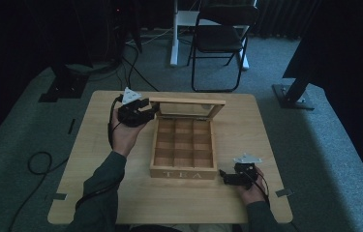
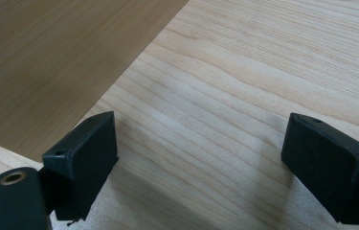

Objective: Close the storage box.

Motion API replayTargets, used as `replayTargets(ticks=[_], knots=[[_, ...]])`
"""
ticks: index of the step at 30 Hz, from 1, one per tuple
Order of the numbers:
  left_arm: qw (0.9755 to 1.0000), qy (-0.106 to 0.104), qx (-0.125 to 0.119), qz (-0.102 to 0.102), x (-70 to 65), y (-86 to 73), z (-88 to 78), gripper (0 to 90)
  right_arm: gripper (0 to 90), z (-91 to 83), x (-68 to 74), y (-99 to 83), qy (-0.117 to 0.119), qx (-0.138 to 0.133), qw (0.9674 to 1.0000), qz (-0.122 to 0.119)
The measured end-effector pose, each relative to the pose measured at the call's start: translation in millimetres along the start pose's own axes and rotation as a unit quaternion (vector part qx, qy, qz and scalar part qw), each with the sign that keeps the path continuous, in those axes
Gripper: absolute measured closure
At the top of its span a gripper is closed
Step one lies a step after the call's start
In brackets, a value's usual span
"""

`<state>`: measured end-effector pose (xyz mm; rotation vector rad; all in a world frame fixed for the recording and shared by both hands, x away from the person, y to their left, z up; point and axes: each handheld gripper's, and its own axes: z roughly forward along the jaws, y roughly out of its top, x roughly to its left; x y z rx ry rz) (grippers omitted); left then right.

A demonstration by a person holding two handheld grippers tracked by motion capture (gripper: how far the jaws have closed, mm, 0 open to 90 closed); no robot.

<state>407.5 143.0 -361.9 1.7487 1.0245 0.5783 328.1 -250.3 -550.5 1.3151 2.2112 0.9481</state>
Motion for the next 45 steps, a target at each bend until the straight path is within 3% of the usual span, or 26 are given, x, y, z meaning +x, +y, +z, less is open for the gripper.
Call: replayTargets(ticks=[17,27,45], knots=[[0.9998,0.003,0.013,0.013,-10.6,-9.1,-10.6,48.1,11.7,0.0,0.0,0.0,0.000,0.000,1.0000,-0.001],[0.9998,-0.005,0.019,-0.006,-16.4,-21.7,-14.7,47.4,11.7,-0.1,0.2,-0.1,0.000,0.000,1.0000,-0.002],[0.9992,-0.002,0.040,-0.005,-23.6,-34.9,-20.4,47.4,11.7,-0.1,0.3,0.0,0.000,0.000,1.0000,-0.002]])
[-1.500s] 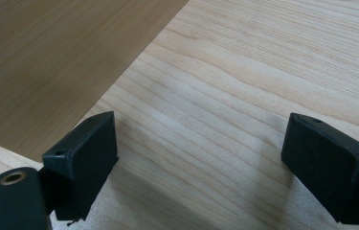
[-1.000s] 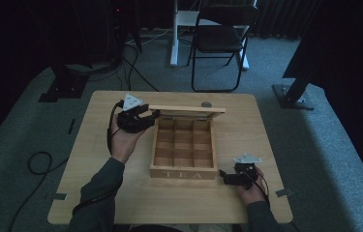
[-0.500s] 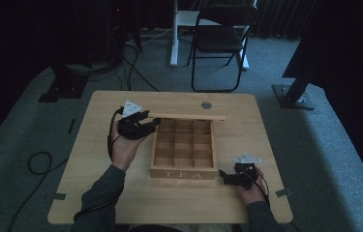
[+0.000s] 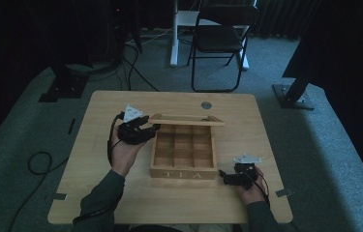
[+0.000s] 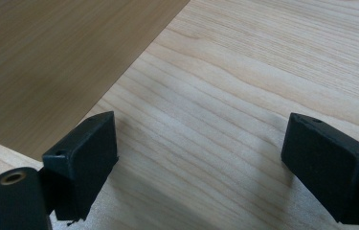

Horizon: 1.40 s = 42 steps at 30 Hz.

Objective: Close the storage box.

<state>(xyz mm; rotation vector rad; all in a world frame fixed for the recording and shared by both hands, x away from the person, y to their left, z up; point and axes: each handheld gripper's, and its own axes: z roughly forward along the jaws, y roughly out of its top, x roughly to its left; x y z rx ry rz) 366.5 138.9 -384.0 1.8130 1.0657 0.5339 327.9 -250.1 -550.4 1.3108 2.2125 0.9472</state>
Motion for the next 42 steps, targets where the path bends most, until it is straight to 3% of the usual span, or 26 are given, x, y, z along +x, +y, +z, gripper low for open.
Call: replayTargets(ticks=[16,42], knots=[[0.9998,-0.005,0.018,0.003,-2.9,-9.9,-2.7,47.3,11.7,0.0,0.0,0.0,0.000,0.000,1.0000,0.000],[0.9998,-0.008,0.018,-0.004,-5.2,-31.5,-3.4,44.8,11.7,0.0,0.0,0.0,0.001,0.000,1.0000,0.000]])
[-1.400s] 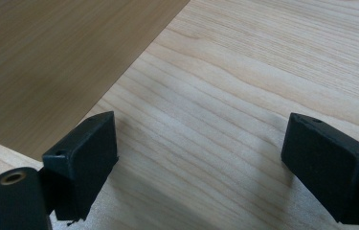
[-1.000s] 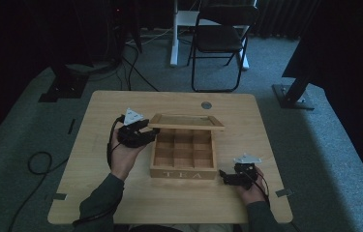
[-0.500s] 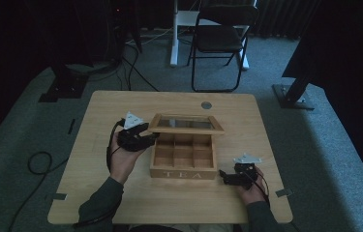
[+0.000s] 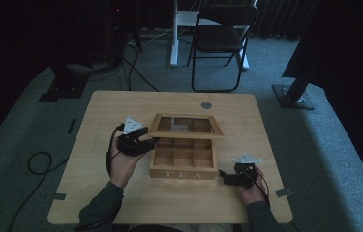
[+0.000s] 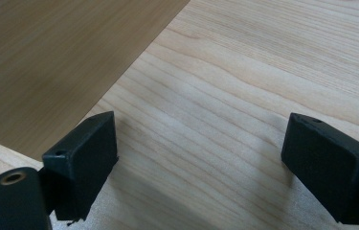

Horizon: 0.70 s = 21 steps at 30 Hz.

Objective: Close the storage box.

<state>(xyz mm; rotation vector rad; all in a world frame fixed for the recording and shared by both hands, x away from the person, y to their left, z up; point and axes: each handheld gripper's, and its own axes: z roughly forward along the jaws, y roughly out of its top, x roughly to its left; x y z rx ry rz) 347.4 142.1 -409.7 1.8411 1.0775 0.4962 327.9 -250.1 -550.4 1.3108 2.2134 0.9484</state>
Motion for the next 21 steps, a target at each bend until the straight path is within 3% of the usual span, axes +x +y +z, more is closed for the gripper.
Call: replayTargets(ticks=[21], knots=[[0.9998,-0.009,-0.009,-0.017,-1.5,-24.0,2.1,42.6,11.7,0.1,0.1,0.0,0.000,0.000,1.0000,0.000]])
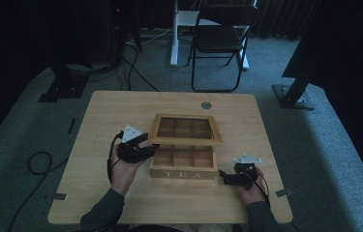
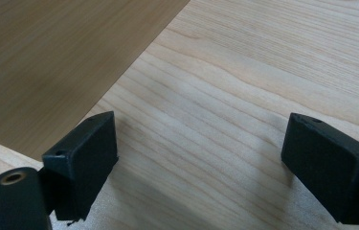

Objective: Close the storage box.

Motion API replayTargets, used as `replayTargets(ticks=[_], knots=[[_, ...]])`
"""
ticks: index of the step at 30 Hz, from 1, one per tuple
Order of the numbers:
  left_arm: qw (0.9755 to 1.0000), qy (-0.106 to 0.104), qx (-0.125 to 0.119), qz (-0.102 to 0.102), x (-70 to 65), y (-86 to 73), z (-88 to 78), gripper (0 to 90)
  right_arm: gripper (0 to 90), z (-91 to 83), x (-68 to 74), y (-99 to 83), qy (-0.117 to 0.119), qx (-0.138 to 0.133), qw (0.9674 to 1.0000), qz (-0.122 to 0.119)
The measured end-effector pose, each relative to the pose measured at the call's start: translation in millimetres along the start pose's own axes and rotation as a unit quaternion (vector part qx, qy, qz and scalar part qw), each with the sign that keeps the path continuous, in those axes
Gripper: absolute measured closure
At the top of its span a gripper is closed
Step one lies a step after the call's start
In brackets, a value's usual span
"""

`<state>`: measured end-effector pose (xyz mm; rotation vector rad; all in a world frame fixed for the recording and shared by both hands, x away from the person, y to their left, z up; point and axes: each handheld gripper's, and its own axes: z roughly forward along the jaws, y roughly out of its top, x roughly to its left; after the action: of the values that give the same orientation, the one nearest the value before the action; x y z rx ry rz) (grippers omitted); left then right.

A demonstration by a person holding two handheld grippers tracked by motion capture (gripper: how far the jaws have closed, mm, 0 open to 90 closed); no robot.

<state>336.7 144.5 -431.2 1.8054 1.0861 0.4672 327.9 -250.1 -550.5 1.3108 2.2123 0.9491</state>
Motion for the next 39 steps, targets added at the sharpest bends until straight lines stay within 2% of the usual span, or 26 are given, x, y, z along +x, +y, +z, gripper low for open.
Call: replayTargets(ticks=[25,33,39], knots=[[0.9999,-0.001,0.012,-0.008,-1.5,-19.7,2.7,40.7,11.7,0.0,-0.1,0.0,0.000,0.000,1.0000,0.000],[0.9998,0.001,0.017,-0.003,-2.2,-24.6,3.3,40.9,11.6,0.0,-0.1,0.0,0.000,0.000,1.0000,-0.001],[0.9999,-0.001,0.010,0.005,-4.2,-28.3,1.8,40.8,11.7,0.0,-0.1,0.0,0.000,0.000,1.0000,-0.001]])
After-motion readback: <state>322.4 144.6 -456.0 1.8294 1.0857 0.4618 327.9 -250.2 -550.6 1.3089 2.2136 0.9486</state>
